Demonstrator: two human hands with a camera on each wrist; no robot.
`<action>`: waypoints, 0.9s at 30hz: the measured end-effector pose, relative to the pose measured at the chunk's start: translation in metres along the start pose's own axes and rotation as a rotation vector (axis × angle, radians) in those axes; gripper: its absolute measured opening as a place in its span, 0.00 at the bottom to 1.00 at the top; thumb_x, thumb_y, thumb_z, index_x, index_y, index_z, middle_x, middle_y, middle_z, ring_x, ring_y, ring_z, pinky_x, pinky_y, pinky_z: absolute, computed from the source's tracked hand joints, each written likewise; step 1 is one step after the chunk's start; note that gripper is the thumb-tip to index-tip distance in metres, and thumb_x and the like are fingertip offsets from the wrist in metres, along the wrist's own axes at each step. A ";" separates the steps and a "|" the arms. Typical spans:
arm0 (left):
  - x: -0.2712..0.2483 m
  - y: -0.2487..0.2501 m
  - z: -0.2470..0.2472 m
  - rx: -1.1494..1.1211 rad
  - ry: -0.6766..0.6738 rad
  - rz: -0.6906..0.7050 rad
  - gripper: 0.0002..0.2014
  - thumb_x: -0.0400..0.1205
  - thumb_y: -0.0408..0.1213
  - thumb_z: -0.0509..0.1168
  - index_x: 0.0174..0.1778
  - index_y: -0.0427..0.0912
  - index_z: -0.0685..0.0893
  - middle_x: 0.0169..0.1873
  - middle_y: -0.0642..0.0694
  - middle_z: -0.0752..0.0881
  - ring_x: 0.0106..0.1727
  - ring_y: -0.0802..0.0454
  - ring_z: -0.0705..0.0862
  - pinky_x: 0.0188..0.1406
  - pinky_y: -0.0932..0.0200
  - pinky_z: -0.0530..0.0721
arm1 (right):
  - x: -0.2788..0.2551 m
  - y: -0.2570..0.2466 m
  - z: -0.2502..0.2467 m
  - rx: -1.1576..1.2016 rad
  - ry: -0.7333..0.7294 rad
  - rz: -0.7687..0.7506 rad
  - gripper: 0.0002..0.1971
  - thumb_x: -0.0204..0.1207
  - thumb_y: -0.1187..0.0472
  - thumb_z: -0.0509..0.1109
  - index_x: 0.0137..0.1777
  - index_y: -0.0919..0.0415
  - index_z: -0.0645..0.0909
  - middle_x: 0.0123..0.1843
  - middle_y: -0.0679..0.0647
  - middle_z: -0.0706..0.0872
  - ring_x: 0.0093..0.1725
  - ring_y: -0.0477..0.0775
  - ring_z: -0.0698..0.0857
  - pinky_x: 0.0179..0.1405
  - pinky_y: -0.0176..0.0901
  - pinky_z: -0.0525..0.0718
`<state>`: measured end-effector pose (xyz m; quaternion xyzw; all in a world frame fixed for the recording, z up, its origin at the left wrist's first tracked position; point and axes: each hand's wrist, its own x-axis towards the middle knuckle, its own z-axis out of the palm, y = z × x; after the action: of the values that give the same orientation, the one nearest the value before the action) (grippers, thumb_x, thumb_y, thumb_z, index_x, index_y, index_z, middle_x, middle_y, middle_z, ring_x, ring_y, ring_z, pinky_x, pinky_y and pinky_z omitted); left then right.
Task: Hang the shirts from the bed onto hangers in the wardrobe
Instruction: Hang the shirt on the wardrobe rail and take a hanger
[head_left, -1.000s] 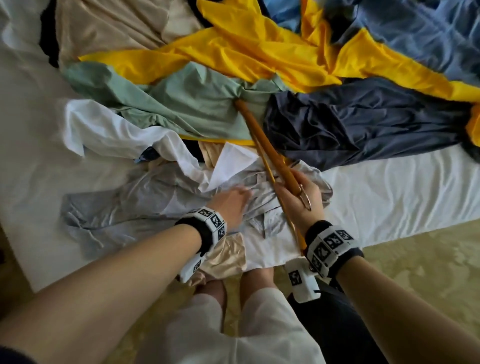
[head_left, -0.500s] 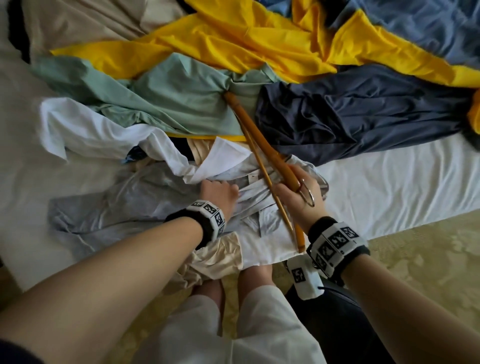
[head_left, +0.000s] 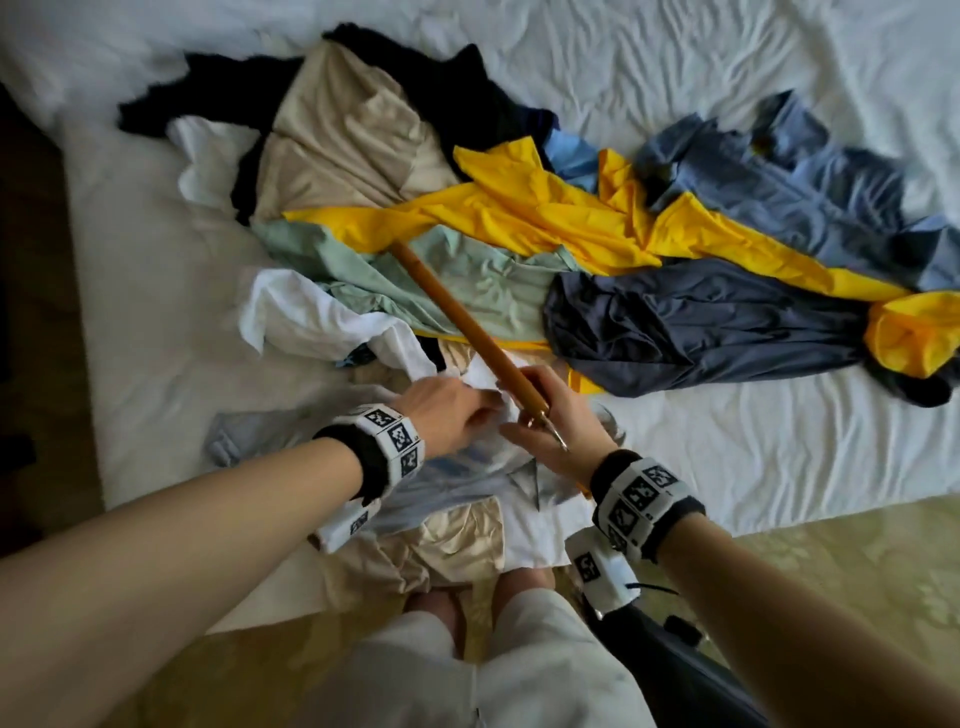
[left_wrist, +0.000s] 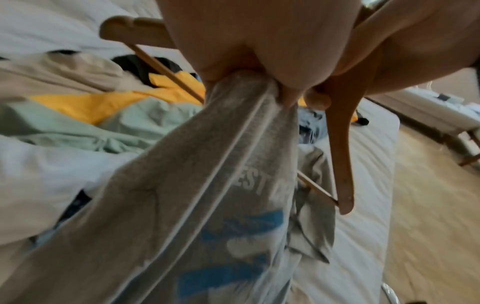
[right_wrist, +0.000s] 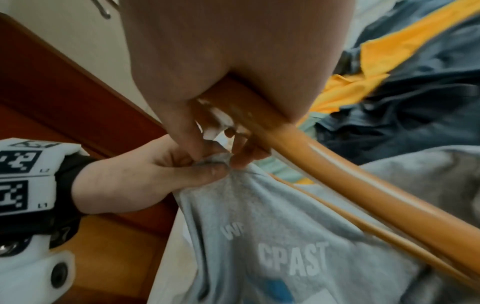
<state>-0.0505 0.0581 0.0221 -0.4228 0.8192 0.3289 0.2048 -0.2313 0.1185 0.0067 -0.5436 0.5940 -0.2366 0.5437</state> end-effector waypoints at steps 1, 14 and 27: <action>-0.010 0.002 -0.013 -0.016 0.002 0.008 0.16 0.85 0.48 0.60 0.69 0.62 0.82 0.53 0.40 0.88 0.55 0.37 0.86 0.52 0.47 0.83 | 0.002 -0.015 -0.002 -0.025 -0.011 -0.026 0.25 0.67 0.55 0.75 0.63 0.63 0.78 0.47 0.51 0.85 0.41 0.48 0.83 0.42 0.28 0.77; -0.156 0.012 -0.217 -0.034 0.470 0.137 0.16 0.81 0.51 0.58 0.55 0.51 0.89 0.42 0.48 0.91 0.46 0.45 0.88 0.45 0.52 0.83 | 0.009 -0.207 -0.050 -0.256 -0.066 -0.144 0.14 0.65 0.57 0.78 0.41 0.43 0.75 0.37 0.39 0.79 0.38 0.41 0.79 0.38 0.42 0.73; -0.279 -0.031 -0.357 0.342 0.670 -0.179 0.12 0.86 0.48 0.62 0.39 0.49 0.81 0.33 0.50 0.76 0.43 0.45 0.82 0.41 0.56 0.73 | 0.020 -0.384 -0.137 -0.748 0.189 -0.480 0.13 0.76 0.60 0.74 0.59 0.61 0.83 0.48 0.56 0.87 0.51 0.61 0.85 0.41 0.41 0.71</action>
<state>0.1108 -0.0533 0.4315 -0.5363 0.8436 0.0122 0.0212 -0.2023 -0.0564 0.3744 -0.8010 0.5429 -0.1737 0.1830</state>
